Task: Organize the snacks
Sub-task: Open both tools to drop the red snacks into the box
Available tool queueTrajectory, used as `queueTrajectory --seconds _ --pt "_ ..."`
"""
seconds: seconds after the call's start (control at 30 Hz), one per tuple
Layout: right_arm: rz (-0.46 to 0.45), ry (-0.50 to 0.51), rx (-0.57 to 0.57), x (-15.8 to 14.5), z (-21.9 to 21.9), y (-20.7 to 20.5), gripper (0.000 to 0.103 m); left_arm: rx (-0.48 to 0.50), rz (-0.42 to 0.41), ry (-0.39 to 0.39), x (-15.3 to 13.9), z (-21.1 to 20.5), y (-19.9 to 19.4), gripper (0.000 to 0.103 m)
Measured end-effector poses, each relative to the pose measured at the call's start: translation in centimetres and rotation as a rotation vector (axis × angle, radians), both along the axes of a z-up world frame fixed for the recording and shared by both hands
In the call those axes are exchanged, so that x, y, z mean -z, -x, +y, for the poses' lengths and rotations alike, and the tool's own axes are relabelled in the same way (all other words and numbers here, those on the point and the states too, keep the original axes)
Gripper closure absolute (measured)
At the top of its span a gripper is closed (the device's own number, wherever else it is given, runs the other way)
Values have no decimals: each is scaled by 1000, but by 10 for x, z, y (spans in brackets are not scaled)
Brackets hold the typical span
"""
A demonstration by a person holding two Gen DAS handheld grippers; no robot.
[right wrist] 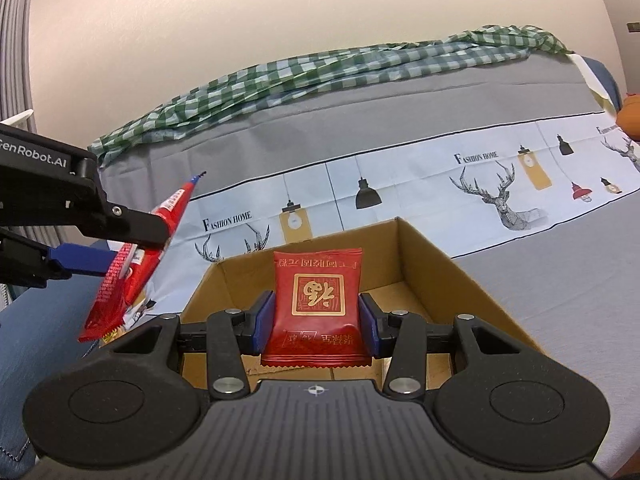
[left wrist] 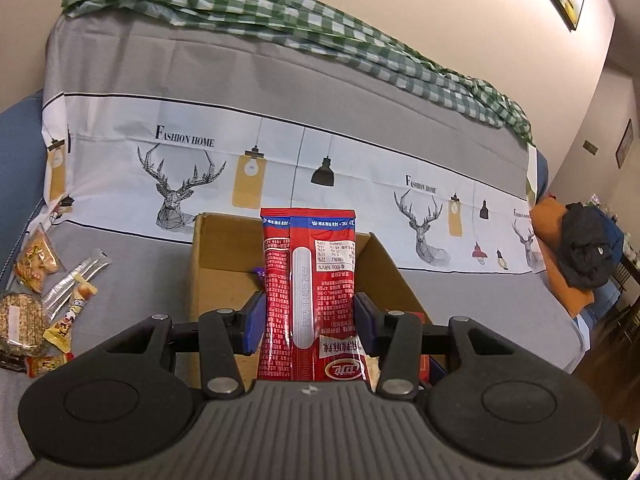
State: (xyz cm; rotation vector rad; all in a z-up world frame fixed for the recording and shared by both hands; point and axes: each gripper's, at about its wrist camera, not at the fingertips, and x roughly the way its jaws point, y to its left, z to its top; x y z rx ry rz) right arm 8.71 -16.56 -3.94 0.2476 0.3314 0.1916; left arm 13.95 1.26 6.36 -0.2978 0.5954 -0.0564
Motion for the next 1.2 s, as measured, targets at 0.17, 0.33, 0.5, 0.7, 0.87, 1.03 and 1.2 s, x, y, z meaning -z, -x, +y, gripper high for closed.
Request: queueTrajectory --seconds 0.17,0.33,0.5,0.7,0.87,1.03,1.2 --pt "-19 -6 17 -2 -3 1 57 18 -10 -11 -2 -6 -3 52" --pt "-7 3 52 0 -4 -1 37 24 2 -19 2 -9 -8 16" --pt "10 4 99 3 -6 -3 23 20 -14 -106 29 -6 12 16" --pt "39 16 100 8 -5 -5 23 52 8 -102 80 35 52 64" --pt "36 50 64 10 7 -4 36 -36 25 -85 104 89 62 85" --pt "48 46 -25 14 20 -3 66 -208 -25 -40 108 141 51 84" --pt "41 58 -82 17 31 3 66 -392 -88 -87 141 169 58 72"
